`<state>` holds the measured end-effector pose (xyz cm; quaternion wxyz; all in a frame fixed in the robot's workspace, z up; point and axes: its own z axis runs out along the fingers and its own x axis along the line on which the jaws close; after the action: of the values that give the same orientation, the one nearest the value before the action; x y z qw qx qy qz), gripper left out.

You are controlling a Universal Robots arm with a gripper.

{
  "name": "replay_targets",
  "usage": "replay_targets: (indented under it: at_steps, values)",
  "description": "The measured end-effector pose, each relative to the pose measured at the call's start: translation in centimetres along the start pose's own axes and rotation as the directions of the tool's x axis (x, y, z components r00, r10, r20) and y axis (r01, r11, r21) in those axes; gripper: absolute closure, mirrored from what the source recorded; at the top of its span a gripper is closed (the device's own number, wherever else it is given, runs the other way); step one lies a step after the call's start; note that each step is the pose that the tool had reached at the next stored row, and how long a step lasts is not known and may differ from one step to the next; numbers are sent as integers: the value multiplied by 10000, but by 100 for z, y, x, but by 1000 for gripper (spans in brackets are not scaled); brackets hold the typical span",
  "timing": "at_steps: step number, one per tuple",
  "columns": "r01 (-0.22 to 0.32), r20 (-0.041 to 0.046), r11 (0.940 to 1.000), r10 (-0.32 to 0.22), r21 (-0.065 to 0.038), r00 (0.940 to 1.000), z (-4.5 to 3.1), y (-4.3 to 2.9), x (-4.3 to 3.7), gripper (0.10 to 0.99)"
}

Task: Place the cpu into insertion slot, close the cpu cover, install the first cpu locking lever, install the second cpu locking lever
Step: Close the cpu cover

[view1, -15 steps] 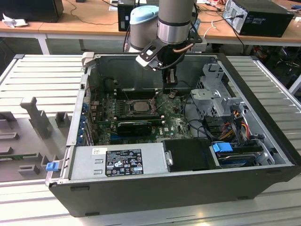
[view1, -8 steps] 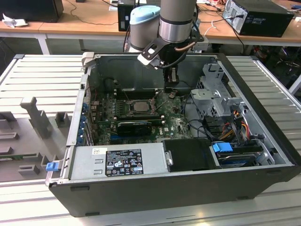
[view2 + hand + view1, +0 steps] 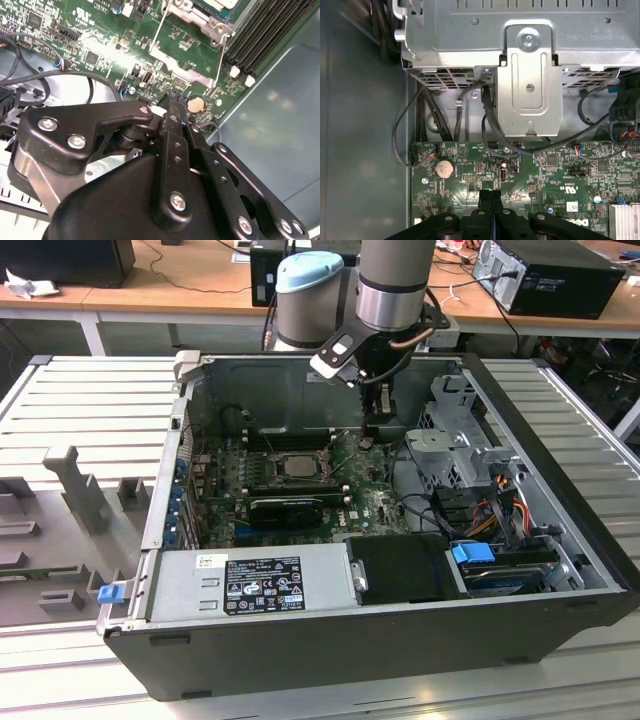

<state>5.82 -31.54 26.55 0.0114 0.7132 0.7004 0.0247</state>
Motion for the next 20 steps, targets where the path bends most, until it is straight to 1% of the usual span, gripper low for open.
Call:
replay_targets:
  at_steps: [1, 6, 13, 18, 20]
  values:
    - [1, 2, 10000, -1, 1, 10000, 2, 10, 0, 980]
    - [-1, -1, 10000, 1, 1, 10000, 24, 13, -1, 980]
    - [0, -1, 10000, 0, 2, 10000, 99, 9, -3, 980]
    - [0, -1, 10000, 0, 8, 10000, 106, -35, -4, 980]
    - [1, 1, 10000, -1, 50, 10000, 118, -43, -4, 980]
